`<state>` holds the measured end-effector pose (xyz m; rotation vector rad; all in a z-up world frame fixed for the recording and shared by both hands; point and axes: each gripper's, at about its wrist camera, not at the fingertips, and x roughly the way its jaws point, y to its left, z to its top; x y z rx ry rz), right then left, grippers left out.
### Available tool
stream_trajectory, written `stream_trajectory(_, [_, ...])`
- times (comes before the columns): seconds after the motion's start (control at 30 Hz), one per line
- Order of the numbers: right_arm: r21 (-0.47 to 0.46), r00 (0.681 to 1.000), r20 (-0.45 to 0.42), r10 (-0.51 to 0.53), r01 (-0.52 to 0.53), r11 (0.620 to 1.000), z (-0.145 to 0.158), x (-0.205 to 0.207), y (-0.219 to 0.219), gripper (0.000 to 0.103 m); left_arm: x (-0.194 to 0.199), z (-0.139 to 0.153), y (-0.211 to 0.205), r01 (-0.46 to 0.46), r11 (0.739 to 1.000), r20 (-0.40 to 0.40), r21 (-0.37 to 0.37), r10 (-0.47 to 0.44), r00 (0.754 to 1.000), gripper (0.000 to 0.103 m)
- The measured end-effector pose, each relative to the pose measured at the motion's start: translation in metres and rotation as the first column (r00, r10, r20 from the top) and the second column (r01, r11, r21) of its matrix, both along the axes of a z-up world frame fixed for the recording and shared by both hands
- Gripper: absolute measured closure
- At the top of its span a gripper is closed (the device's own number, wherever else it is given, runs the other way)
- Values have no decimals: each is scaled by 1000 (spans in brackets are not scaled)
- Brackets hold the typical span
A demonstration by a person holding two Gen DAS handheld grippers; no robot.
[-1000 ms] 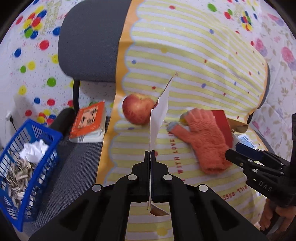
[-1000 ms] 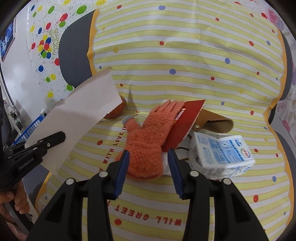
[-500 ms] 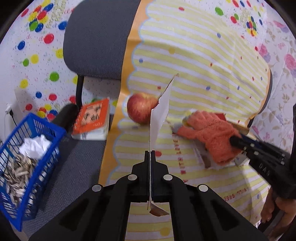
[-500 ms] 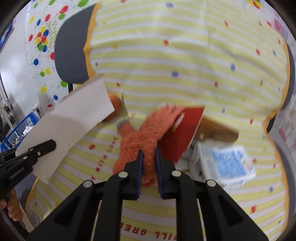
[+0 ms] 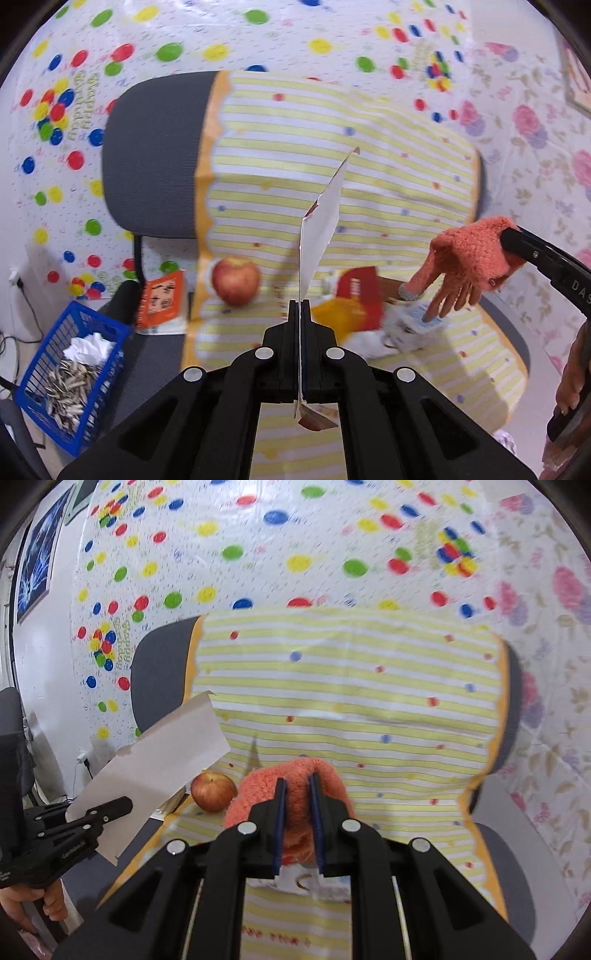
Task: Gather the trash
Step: 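Carry the glove over the pink bin and open the right tool while the left tool drops the white card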
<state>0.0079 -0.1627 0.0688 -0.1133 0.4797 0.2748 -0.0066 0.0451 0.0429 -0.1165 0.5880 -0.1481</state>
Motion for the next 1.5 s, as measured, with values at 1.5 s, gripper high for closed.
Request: stream_trajectory(1.5, [42,772,-183,-609,625,780,-89,-298,-225,90,-162,-100,-287,693,721,-159,-33,-688,708,103])
